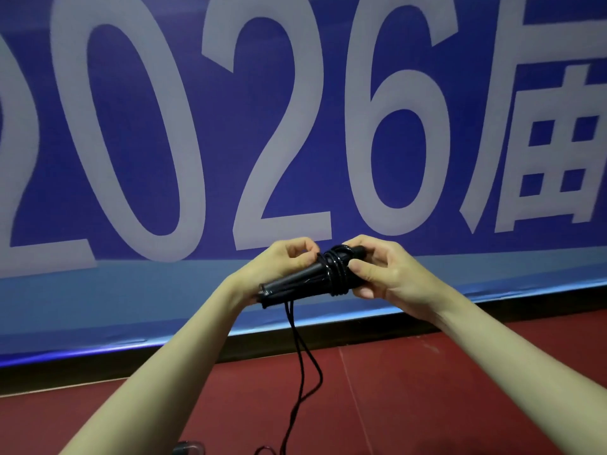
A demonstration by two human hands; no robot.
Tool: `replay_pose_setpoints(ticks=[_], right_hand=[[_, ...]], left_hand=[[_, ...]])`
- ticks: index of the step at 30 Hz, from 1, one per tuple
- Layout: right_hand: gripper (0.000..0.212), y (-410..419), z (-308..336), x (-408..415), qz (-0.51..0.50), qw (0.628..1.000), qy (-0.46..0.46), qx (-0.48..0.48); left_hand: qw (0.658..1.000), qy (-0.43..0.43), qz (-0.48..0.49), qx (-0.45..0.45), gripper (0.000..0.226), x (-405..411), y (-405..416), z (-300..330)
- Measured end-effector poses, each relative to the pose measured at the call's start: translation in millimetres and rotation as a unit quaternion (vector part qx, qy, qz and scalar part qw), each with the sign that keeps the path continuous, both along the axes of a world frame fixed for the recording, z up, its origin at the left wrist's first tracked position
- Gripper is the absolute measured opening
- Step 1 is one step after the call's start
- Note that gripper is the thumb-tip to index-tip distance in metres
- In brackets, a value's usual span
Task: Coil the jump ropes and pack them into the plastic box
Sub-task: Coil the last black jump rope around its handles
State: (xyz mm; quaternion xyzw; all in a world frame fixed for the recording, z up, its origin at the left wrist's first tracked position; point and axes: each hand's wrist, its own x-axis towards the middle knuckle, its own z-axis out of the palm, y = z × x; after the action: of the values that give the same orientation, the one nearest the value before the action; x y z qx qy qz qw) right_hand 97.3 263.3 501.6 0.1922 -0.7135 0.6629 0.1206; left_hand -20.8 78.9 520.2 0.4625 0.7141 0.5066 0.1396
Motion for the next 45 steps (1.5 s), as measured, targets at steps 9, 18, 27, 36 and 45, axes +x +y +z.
replay_pose_setpoints(ticks=[9, 18, 27, 36, 45], right_hand=[[0.030, -10.4, 2.3, -8.1, -0.065, 0.985, 0.036, -0.153], [0.011, -1.8, 13.7, -9.9, -0.196, 0.955, 0.077, -0.207], [0.013, 24.1, 15.2, -16.3, -0.303, 0.933, 0.076, -0.176], [0.016, 31.0, -0.4, -22.8, -0.405, 0.903, 0.128, 0.070], [0.018, 12.8, -8.3, -2.7, -0.289, 0.931, 0.129, 0.183]], left_hand=[[0.964, -0.165, 0.124, 0.165, 0.035, 35.0, 37.5, -22.0], [0.980, -0.060, 0.177, 0.074, 0.038, 50.9, 42.2, -29.3], [0.953, 0.196, 0.233, 0.006, 0.018, 60.4, 30.8, -38.6], [0.842, 0.453, 0.274, -0.101, 0.026, 62.6, 23.7, -15.9], [0.764, 0.573, 0.274, -0.118, 0.030, 44.0, 18.8, 21.9]])
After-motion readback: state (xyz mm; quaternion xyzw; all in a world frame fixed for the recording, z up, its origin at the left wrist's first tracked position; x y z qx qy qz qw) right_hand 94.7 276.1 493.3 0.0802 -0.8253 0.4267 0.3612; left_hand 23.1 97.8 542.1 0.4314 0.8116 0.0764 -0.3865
